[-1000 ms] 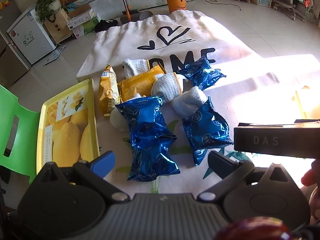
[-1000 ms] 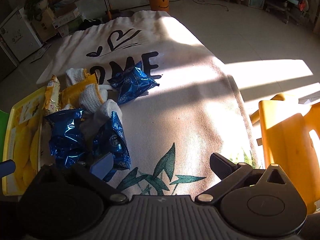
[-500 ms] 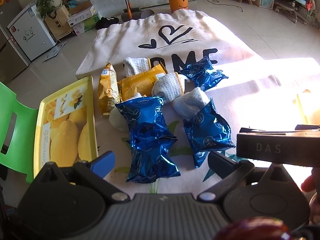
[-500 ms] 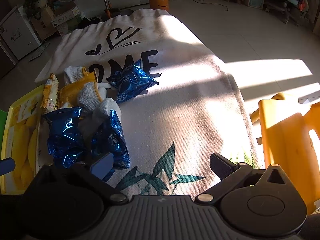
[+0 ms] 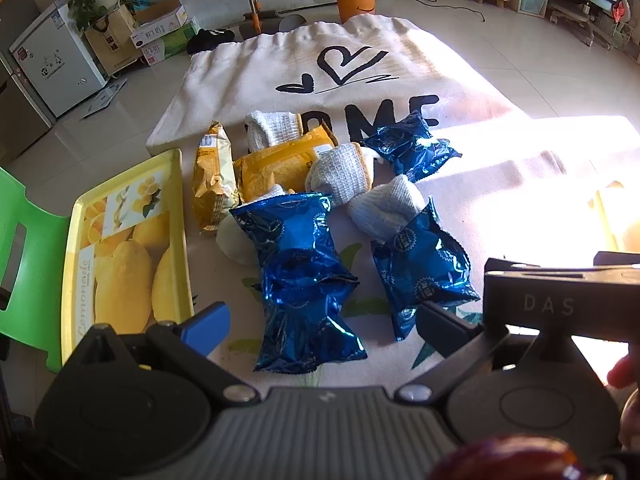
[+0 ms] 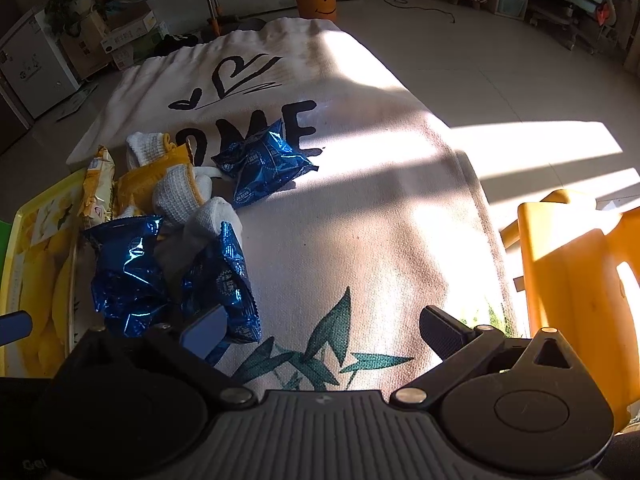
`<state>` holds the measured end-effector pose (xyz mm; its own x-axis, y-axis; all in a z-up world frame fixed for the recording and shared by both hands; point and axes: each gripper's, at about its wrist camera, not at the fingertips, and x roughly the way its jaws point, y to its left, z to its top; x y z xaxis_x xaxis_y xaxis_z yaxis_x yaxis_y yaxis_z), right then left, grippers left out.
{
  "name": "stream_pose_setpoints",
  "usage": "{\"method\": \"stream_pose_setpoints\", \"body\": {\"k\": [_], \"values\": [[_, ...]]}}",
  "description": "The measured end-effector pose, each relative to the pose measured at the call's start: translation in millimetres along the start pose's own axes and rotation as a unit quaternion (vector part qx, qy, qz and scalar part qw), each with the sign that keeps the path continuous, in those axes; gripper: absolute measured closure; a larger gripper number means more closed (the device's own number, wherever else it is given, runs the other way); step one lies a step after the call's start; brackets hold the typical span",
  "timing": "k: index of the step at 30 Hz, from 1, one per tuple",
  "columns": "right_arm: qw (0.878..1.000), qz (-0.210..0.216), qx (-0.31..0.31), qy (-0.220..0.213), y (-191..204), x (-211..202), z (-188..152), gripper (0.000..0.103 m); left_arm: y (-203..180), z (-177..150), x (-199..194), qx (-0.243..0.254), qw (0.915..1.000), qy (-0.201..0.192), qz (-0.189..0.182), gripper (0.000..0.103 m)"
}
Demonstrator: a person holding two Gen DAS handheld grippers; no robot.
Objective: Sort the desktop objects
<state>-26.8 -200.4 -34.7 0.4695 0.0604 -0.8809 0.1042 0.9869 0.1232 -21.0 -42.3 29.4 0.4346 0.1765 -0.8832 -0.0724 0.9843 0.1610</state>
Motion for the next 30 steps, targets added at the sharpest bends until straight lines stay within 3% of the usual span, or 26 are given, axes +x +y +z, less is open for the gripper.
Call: {"method": "stream_pose_setpoints", "body": {"k": [12,25,30], "values": [[0.999,0.017,-0.033,0.002,19,2,19,0.0,17,9,6,-0.008,1.0,0.005,0.0,0.0],[0.995,0.079,-0.057,0.025,24,15,54,0.0,44,33,26,-0.032,0.9993,0.017,0.001,0.001],[0.995,0.072,-0.059,0.022,20,22,70,0.0,62,50,35,-0.049,0.9986,0.017,0.004,0.001]]}}
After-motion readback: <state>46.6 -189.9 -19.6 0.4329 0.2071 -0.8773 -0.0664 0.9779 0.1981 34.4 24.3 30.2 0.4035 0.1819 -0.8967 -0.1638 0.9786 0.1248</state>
